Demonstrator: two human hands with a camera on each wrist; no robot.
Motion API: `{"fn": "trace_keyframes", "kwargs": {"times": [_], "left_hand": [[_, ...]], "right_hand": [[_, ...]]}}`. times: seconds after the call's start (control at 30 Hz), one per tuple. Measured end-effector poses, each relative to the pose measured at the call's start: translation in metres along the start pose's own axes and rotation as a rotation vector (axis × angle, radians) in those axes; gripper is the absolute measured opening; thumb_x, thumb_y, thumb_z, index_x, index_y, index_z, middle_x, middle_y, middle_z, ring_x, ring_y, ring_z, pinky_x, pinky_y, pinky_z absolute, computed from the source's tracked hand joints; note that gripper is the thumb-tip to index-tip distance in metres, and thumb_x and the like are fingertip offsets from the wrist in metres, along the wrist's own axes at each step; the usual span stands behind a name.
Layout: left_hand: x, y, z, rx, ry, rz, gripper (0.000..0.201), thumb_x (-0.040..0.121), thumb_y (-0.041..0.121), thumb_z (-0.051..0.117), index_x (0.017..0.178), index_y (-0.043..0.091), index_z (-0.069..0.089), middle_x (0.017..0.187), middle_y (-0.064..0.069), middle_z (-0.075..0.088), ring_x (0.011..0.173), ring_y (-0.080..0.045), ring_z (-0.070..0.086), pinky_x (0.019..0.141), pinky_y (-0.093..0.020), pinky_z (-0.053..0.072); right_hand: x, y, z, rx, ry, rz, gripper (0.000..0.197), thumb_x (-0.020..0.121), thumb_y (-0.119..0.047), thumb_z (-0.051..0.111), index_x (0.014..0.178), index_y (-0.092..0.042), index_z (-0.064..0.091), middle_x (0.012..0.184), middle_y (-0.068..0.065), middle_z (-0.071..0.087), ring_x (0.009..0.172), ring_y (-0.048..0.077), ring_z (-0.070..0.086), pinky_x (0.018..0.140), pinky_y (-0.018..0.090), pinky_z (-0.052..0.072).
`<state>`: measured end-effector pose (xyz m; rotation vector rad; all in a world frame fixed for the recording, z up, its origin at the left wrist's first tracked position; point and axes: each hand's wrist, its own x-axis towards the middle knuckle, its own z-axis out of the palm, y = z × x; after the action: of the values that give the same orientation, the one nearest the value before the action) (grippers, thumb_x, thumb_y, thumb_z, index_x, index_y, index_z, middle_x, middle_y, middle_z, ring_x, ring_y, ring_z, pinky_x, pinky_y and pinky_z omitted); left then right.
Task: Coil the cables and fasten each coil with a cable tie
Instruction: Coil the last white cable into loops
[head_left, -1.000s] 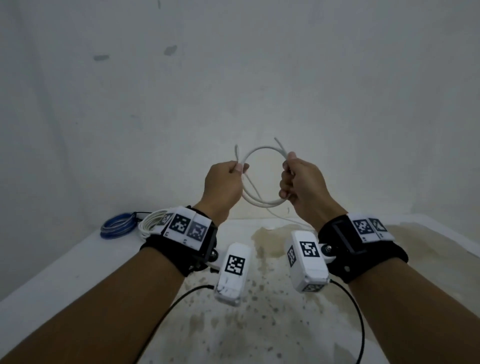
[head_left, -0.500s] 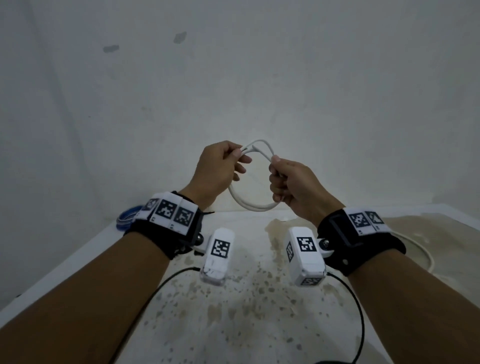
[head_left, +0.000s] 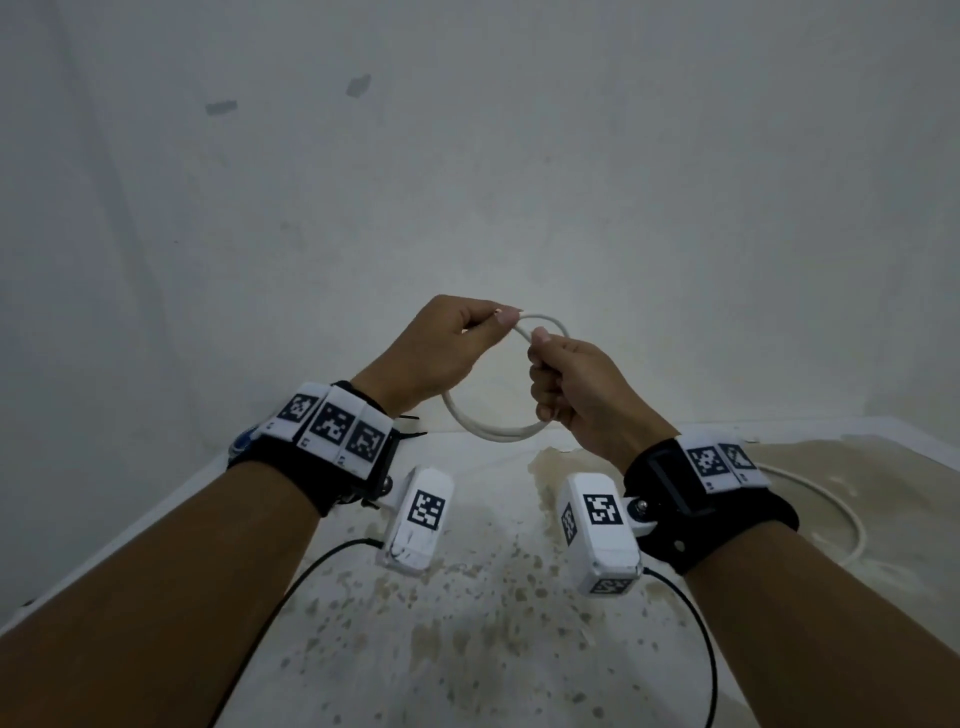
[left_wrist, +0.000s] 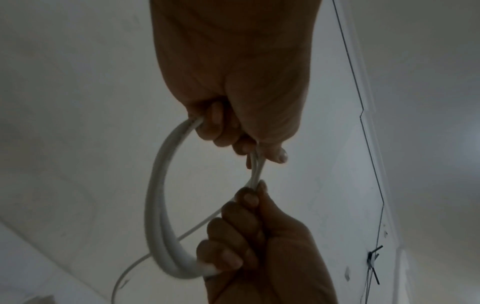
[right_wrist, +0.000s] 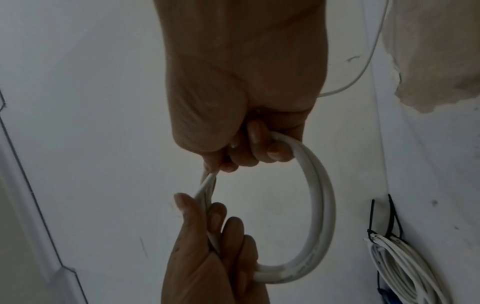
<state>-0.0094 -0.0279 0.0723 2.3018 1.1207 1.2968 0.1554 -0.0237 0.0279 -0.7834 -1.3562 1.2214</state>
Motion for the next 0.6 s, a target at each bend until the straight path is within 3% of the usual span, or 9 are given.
{"fn": "trace_keyframes", "kwargs": {"times": [0.07,0.17,0.23,0.27,0.33,0.37,0.4,0.5,0.6], "left_hand": [[0.000,-0.002,0.005,0.024,0.072,0.040,0.027,0.098,0.027,0.057,0.099,0.009,0.076,0.055,0.006,0.042,0.046,-0.003,0.033,0.048,-0.013,0.028],[-0.001,-0.006,0.008,0.004,0.154,0.025,0.025,0.097,0.026,0.059,0.090,0.009,0.076,0.047,0.013,0.035,0.045,-0.004,0.031,0.048,-0.015,0.027],[-0.001,-0.009,0.009,-0.009,0.194,0.003,0.027,0.097,0.025,0.059,0.086,0.007,0.076,0.046,0.013,0.032,0.045,-0.004,0.030,0.050,-0.017,0.027],[-0.001,-0.010,0.008,-0.018,0.205,-0.003,0.028,0.097,0.025,0.058,0.086,0.007,0.076,0.046,0.013,0.031,0.045,-0.004,0.029,0.049,-0.016,0.027],[-0.002,-0.010,0.007,-0.035,0.189,-0.008,0.026,0.098,0.024,0.058,0.089,0.010,0.077,0.044,0.013,0.028,0.043,-0.004,0.027,0.046,-0.015,0.025],[-0.002,-0.011,0.006,-0.037,0.172,-0.005,0.026,0.098,0.024,0.057,0.091,0.010,0.077,0.044,0.013,0.028,0.043,-0.005,0.026,0.045,-0.014,0.024],[-0.002,-0.011,0.006,-0.033,0.154,0.000,0.026,0.098,0.024,0.057,0.092,0.009,0.077,0.045,0.013,0.028,0.043,-0.005,0.026,0.045,-0.014,0.024],[-0.001,-0.013,0.005,-0.016,0.150,0.008,0.027,0.098,0.024,0.057,0.090,0.006,0.076,0.049,0.009,0.033,0.045,-0.005,0.030,0.047,-0.015,0.027],[0.002,-0.014,0.004,-0.005,0.207,-0.004,0.027,0.098,0.026,0.057,0.092,0.008,0.076,0.047,0.012,0.035,0.044,-0.005,0.032,0.047,-0.015,0.027]], "right_hand": [[0.001,0.001,0.001,-0.039,-0.011,-0.025,0.037,0.104,-0.032,0.046,0.070,-0.017,0.047,0.052,-0.007,0.031,0.044,0.010,0.029,0.045,0.024,0.034],[0.000,0.001,0.000,-0.131,-0.022,-0.056,0.037,0.102,-0.035,0.049,0.072,-0.014,0.055,0.052,-0.005,0.038,0.045,0.011,0.035,0.050,0.027,0.041],[0.002,-0.001,-0.002,-0.234,0.082,-0.092,0.041,0.101,-0.039,0.049,0.076,-0.010,0.063,0.056,-0.001,0.051,0.048,0.014,0.048,0.054,0.032,0.051],[0.005,-0.002,-0.005,-0.312,0.211,-0.139,0.041,0.101,-0.041,0.048,0.077,-0.011,0.064,0.064,0.001,0.059,0.056,0.017,0.057,0.061,0.035,0.055],[0.014,-0.004,-0.013,-0.518,0.482,-0.319,0.028,0.100,-0.037,0.049,0.087,-0.017,0.063,0.096,0.001,0.065,0.091,0.019,0.062,0.083,0.037,0.051],[0.018,-0.008,-0.016,-0.605,0.492,-0.400,0.019,0.100,-0.033,0.049,0.096,-0.021,0.063,0.109,0.000,0.060,0.106,0.017,0.057,0.093,0.036,0.045],[0.020,-0.013,-0.016,-0.690,0.402,-0.429,0.018,0.100,-0.029,0.048,0.102,-0.022,0.065,0.114,-0.003,0.058,0.111,0.015,0.053,0.097,0.034,0.042],[0.021,-0.029,-0.015,-0.793,0.106,-0.358,0.021,0.099,-0.023,0.053,0.093,-0.016,0.072,0.089,-0.006,0.071,0.090,0.018,0.064,0.083,0.034,0.049],[0.019,-0.042,-0.018,-0.704,0.057,-0.353,0.013,0.093,-0.020,0.065,0.088,-0.012,0.075,0.075,-0.002,0.072,0.071,0.015,0.065,0.063,0.031,0.056]]}}
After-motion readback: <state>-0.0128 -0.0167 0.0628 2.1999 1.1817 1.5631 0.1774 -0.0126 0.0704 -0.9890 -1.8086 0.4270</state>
